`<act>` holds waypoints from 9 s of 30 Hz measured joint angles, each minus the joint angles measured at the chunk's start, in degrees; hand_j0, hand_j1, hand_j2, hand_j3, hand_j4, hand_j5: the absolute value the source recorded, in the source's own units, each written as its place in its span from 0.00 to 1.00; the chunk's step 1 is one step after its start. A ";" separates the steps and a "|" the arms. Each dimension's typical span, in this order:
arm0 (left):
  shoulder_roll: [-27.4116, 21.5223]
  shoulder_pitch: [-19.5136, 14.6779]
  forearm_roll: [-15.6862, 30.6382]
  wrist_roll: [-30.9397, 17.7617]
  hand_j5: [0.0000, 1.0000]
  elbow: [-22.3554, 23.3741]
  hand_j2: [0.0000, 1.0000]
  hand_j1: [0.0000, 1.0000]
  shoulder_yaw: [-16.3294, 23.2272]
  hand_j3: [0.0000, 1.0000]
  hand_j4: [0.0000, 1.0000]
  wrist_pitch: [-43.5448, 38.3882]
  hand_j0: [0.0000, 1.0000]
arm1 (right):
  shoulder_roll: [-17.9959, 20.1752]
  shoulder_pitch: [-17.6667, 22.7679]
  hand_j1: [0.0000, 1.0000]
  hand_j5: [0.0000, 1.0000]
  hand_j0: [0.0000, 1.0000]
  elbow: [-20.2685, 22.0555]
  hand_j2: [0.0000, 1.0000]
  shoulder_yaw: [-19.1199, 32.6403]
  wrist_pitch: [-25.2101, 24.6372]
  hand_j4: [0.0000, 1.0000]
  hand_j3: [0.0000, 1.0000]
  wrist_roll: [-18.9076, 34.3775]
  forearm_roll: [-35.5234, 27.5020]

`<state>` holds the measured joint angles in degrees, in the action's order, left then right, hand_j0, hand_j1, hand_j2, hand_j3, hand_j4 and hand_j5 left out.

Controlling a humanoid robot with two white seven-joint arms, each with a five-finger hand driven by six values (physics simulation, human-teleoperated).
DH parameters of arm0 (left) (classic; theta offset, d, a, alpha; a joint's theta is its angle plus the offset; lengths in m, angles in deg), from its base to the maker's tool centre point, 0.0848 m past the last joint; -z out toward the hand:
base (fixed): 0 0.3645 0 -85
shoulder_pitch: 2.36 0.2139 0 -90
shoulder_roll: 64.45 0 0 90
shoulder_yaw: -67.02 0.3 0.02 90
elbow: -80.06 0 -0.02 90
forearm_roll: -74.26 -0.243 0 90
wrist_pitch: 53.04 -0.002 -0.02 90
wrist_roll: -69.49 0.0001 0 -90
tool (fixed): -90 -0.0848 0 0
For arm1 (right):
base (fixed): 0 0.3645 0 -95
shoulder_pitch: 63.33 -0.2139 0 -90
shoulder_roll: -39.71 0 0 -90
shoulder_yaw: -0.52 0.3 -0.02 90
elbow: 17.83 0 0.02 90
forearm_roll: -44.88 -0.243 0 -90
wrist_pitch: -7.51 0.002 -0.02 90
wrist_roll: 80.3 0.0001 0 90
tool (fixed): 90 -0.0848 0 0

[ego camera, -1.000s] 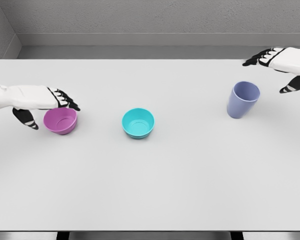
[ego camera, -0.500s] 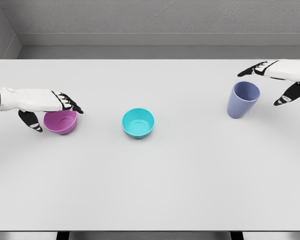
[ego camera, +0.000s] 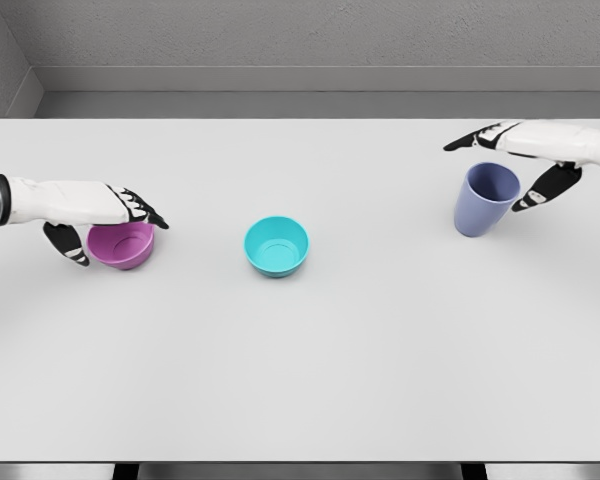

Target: Stacking bowl and cup with both arms

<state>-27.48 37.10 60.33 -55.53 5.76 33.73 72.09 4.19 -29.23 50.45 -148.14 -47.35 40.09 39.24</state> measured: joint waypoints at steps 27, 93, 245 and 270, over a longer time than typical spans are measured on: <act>1.53 0.18 -1.15 0.00 1.00 2.36 1.00 1.00 -0.06 1.00 1.00 0.00 1.00 | -0.79 0.00 1.00 1.00 1.00 -1.24 1.00 -1.51 0.00 1.00 1.00 0.13 0.48; 12.24 -7.47 -5.48 0.00 0.70 -5.47 0.70 0.70 -0.08 0.70 0.70 0.04 0.70 | -5.52 0.18 1.00 1.00 1.00 -8.77 1.00 -2.28 -0.01 1.00 1.00 0.07 3.08; 15.77 28.56 1.12 20.40 1.00 7.17 1.00 1.00 -46.44 1.00 1.00 -0.06 1.00 | -15.25 -8.88 0.70 0.70 0.70 2.52 0.70 0.59 0.03 0.70 0.70 1.45 3.65; 16.05 28.39 1.12 20.35 1.00 8.11 1.00 1.00 -46.58 1.00 1.00 -0.07 1.00 | -21.62 -10.72 0.70 0.70 0.70 5.48 0.70 0.67 0.03 0.70 0.70 1.52 4.10</act>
<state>-11.43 65.49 61.45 -35.19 13.87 -12.85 72.03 -17.43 -39.96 55.92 -147.48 -47.32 41.62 43.33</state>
